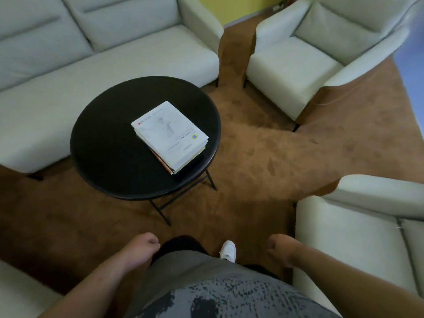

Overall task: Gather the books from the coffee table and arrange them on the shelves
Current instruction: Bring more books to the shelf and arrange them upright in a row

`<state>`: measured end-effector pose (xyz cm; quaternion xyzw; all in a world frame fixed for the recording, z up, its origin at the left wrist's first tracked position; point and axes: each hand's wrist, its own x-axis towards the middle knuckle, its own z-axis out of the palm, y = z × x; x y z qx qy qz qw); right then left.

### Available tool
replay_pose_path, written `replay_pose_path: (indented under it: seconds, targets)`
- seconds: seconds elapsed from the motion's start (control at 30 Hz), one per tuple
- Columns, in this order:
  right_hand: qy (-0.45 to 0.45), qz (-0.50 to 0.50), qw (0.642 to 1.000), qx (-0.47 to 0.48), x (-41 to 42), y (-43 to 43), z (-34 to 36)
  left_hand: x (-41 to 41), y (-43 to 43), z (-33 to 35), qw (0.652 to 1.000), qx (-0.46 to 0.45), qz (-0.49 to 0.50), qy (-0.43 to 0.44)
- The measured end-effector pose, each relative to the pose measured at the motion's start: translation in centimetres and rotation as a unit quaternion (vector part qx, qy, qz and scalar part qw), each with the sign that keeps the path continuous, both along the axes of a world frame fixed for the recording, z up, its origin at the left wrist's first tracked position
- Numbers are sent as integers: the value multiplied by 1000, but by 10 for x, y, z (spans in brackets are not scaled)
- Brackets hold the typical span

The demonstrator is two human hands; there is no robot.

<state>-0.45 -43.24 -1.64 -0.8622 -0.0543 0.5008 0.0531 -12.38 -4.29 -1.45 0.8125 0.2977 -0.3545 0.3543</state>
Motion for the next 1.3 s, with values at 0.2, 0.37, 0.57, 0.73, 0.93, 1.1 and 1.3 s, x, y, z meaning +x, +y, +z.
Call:
replay_pose_path:
  seconds: [0.2, 0.37, 0.57, 0.73, 0.93, 1.1, 1.3]
  targets:
    - [-13, 18, 1000, 2, 81, 25, -9, 72, 3, 31, 992, -31, 101, -67]
    - [-33, 10, 997, 71, 167, 88, -3, 129, 21, 48, 943, -124, 274, -146]
    - [-62, -34, 974, 214, 254, 197, 30, 204, 52, 35, 888, -162, 397, -167]
    - [-16, -60, 965, 256, 299, 282, 40, 240, 74, 22, 847, -226, 460, -141]
    - [186, -135, 938, 260, 315, 319, 34, 242, 71, 10, 790, -266, 546, -82]
    - [332, -226, 877, 264, 312, 316, 37, 243, 44, 7, 718, -305, 613, -129]
    - [357, -236, 869, 250, 321, 309, 33, 250, 22, 1, 649, -319, 675, -148]
